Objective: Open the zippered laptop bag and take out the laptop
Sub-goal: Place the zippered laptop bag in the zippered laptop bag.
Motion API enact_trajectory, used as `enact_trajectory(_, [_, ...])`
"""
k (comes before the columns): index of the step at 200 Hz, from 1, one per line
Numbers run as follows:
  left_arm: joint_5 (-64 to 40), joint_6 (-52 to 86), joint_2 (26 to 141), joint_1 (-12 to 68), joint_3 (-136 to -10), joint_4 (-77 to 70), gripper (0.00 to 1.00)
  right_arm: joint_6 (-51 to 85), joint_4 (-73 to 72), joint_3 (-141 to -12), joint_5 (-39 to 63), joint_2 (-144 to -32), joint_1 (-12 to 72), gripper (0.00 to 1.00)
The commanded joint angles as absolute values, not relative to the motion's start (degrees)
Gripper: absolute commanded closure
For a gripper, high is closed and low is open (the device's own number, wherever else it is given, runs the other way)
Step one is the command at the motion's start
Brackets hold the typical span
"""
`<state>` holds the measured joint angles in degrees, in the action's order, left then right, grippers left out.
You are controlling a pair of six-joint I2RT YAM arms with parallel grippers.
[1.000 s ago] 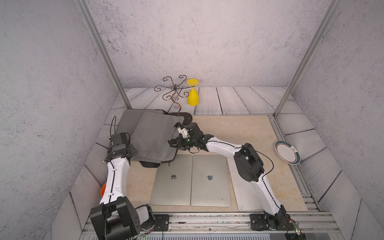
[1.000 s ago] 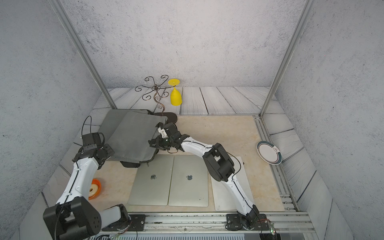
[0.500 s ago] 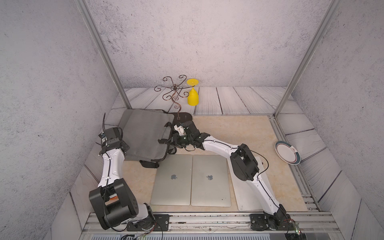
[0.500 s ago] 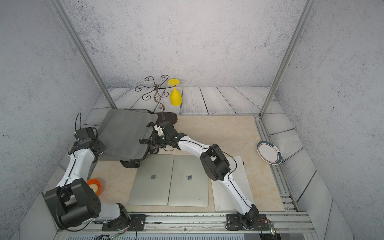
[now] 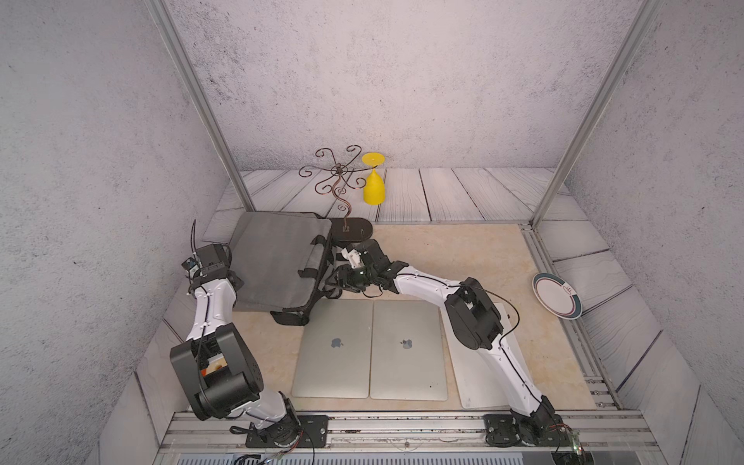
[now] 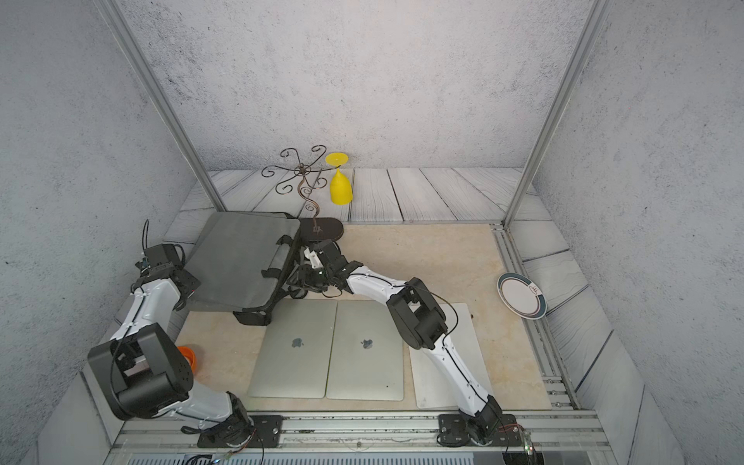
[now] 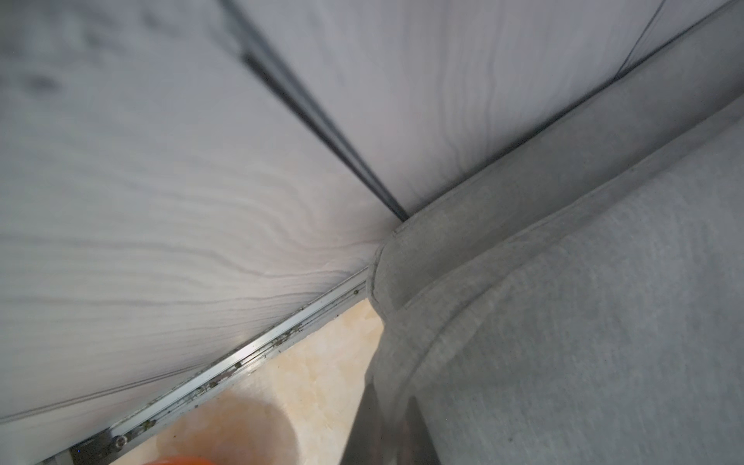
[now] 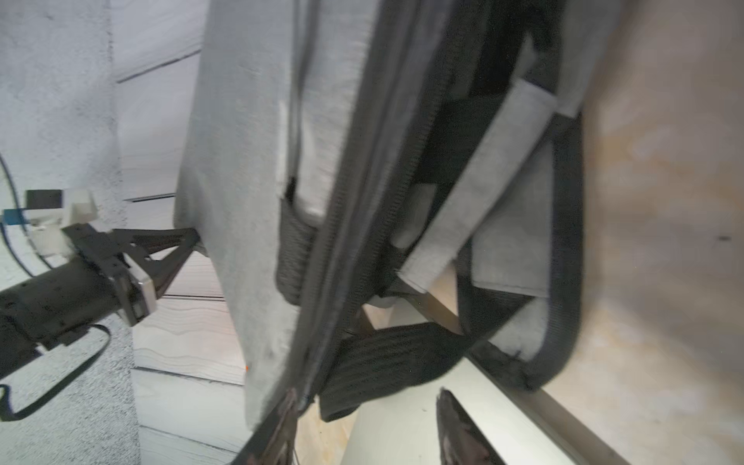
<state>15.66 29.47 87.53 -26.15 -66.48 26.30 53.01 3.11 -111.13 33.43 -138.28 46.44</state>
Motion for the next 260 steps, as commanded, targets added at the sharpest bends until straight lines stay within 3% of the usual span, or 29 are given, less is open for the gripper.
enact_trajectory(1, [18.8,34.1,88.6,-27.1,-69.7,23.7,1.0,51.2,3.7,-109.4,32.8,-130.1,45.3,0.44])
enact_trajectory(56, [14.6,34.3,90.4,-26.3,-71.3,24.8,1.0,48.6,5.4,-105.4,33.4,-125.3,42.9,0.42])
enact_trajectory(68, [13.8,33.6,89.5,-26.3,-71.2,25.5,0.92,48.3,5.2,-104.2,33.6,-123.9,42.4,0.41])
enact_trajectory(92, [14.7,32.6,87.4,-26.2,-69.5,25.4,0.86,46.7,6.3,-102.7,33.8,-121.1,41.4,0.36])
enact_trajectory(146, [8.0,27.6,82.0,-26.1,-68.8,26.8,0.41,42.1,8.1,-92.9,32.0,-110.7,36.9,0.21])
enact_trajectory(172, [3.7,25.9,77.8,-23.8,-68.1,29.9,0.34,37.8,12.7,-88.1,31.4,-105.1,33.6,0.18])
enact_trajectory(210, [-3.3,23.8,70.0,-13.3,-61.5,30.3,0.27,28.6,20.1,-79.2,27.3,-95.3,27.3,0.09])
enact_trajectory(215, [-4.0,22.8,69.1,-11.4,-60.5,29.5,0.23,27.4,20.7,-77.8,26.4,-93.9,26.3,0.08])
enact_trajectory(218, [-4.0,22.1,68.5,-10.2,-59.9,29.1,0.05,26.8,21.1,-77.0,25.6,-93.1,25.7,0.08])
enact_trajectory(221, [-4.0,21.2,68.1,-9.1,-59.5,28.9,0.0,26.0,21.4,-76.1,25.1,-92.3,25.1,0.07])
enact_trajectory(238, [-4.8,16.4,67.0,-3.8,-57.8,27.5,0.01,21.9,23.8,-71.7,20.1,-87.6,21.8,0.03])
enact_trajectory(260, [-6.6,13.2,66.8,-2.7,-54.4,23.0,0.01,18.3,22.4,-65.0,14.4,-81.4,17.0,0.01])
